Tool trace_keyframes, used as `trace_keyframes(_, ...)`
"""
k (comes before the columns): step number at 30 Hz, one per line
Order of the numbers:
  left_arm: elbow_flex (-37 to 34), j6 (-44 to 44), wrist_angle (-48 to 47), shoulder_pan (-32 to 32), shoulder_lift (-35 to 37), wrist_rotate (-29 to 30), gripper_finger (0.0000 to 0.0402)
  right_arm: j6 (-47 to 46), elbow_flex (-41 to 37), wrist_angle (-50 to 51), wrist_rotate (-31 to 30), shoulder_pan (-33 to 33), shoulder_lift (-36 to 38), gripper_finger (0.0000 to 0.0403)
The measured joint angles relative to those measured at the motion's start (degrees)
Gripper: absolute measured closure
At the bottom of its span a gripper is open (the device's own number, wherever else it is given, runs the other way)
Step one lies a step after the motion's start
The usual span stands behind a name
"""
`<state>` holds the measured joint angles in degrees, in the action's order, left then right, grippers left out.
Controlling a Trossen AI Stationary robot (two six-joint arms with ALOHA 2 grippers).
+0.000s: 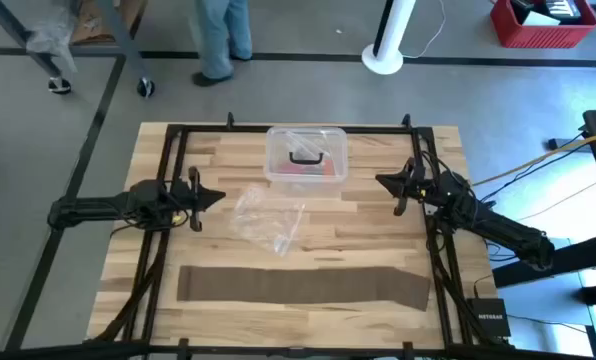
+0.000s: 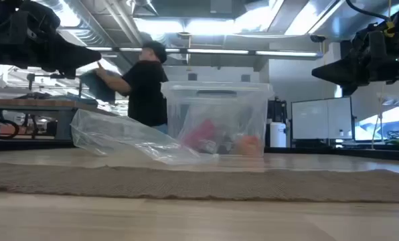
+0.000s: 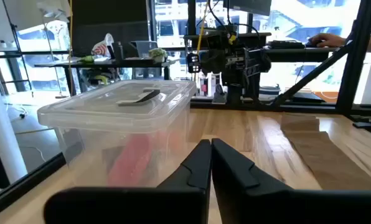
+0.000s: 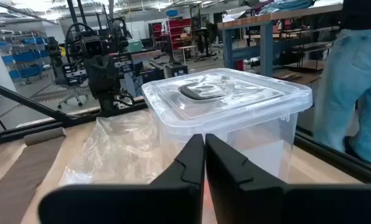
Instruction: Roll bandage
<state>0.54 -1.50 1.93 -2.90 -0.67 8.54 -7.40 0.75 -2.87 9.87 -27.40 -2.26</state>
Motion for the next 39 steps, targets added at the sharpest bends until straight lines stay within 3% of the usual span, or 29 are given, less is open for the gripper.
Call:
trace_keyframes(32,0.0,-2.48,0.46,-0.23,-0.02,1.71,0.0396,0.02,-0.01,0.0,-0.01,0.01,0.0,0.0384)
trace_keyframes(34,-0.02,3.64,1.74,-0.08,-0.02,1.02,0.0396,0.02,-0.01,0.0,0.0,0.02,-0.01,0.0384)
trace_keyframes(36,0.0,16.56,3.8,0.18,0.0,-0.86,0.0396,0.0,-0.02,0.0,-0.01,0.0,0.0,0.0384)
trace_keyframes(39,-0.02,22.23,7.91,-0.03,0.03,-0.18,0.0396,0.0,-0.02,0.0,-0.02,0.02,0.0,0.0384)
